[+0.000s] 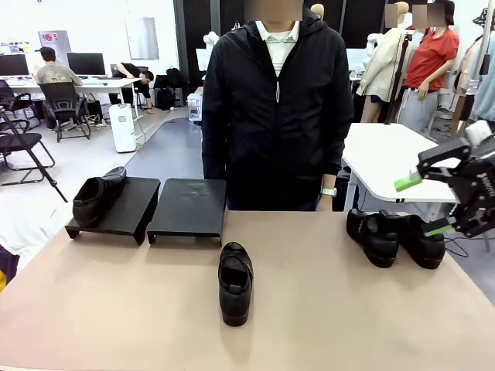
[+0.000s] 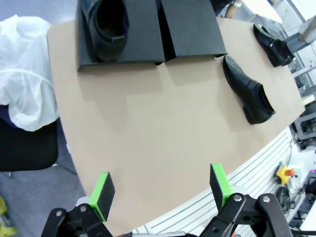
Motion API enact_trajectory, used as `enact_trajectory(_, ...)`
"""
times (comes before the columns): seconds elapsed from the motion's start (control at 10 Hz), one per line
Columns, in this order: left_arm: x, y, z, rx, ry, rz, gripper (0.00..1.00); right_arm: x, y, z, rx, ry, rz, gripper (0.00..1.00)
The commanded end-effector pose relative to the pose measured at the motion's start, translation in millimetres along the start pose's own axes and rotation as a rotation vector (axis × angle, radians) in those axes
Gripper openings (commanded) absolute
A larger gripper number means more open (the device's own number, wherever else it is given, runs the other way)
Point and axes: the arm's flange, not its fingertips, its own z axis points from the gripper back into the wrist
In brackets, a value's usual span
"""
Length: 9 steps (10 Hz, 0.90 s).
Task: Organize the shoes by placing them on the stand.
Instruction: Pick up one Shoe and place it in the middle of the table, then place the Shoe from the middle of the table onto the Shoes Stand.
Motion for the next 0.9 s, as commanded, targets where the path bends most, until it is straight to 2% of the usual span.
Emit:
enact_trajectory(0.0, -1.5, 0.3, -0.8, -0.020, -0.017, -0.013, 1.00, -2.8, 5.0, -2.0, -0.011, 0.016, 0.047, 1.00)
enact_trajectory(0.8, -1.5, 0.3, -0.8, -0.020, -0.017, -0.013, 1.00, -2.8, 5.0, -2.0, -0.011, 0.016, 0.047, 1.00)
